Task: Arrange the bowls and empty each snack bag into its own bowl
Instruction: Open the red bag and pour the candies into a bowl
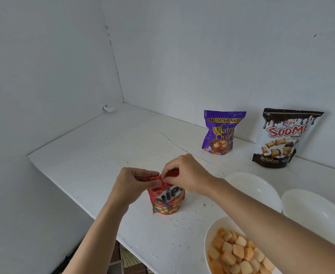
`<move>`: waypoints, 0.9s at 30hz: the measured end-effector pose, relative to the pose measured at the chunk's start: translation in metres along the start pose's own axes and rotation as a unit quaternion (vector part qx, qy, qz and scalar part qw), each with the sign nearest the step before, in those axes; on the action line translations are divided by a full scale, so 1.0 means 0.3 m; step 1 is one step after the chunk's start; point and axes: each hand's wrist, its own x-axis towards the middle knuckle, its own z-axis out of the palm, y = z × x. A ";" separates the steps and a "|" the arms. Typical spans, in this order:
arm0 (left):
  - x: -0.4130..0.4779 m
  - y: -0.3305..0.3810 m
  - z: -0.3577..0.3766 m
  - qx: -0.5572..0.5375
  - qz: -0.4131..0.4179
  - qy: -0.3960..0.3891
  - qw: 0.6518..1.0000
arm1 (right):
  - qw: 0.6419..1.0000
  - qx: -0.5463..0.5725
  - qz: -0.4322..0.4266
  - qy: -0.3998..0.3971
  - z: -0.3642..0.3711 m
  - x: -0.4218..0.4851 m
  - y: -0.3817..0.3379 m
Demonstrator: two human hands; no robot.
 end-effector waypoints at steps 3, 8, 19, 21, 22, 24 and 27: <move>0.000 0.007 -0.004 0.004 0.005 -0.003 1.000 | 1.000 0.012 -0.002 0.001 -0.005 0.004 -0.008; -0.003 0.008 -0.009 -0.007 0.001 -0.004 1.000 | 1.000 0.009 -0.010 0.008 0.002 -0.003 -0.023; -0.003 0.004 -0.006 0.009 0.003 -0.007 1.000 | 0.998 -0.043 0.038 -0.026 0.024 0.023 -0.010; -0.005 0.001 -0.004 0.004 0.004 -0.006 1.000 | 0.997 -0.053 0.039 -0.027 0.027 0.020 -0.011; -0.003 0.001 -0.005 -0.003 0.004 -0.010 1.000 | 0.998 -0.053 0.038 -0.023 0.028 0.019 -0.012; 0.005 0.004 -0.017 -0.023 -0.004 -0.031 0.999 | 0.998 -0.050 0.033 -0.016 0.033 0.017 -0.013; 0.025 0.022 -0.047 -0.048 -0.042 -0.109 0.992 | 0.998 -0.046 0.023 -0.021 0.037 0.010 -0.015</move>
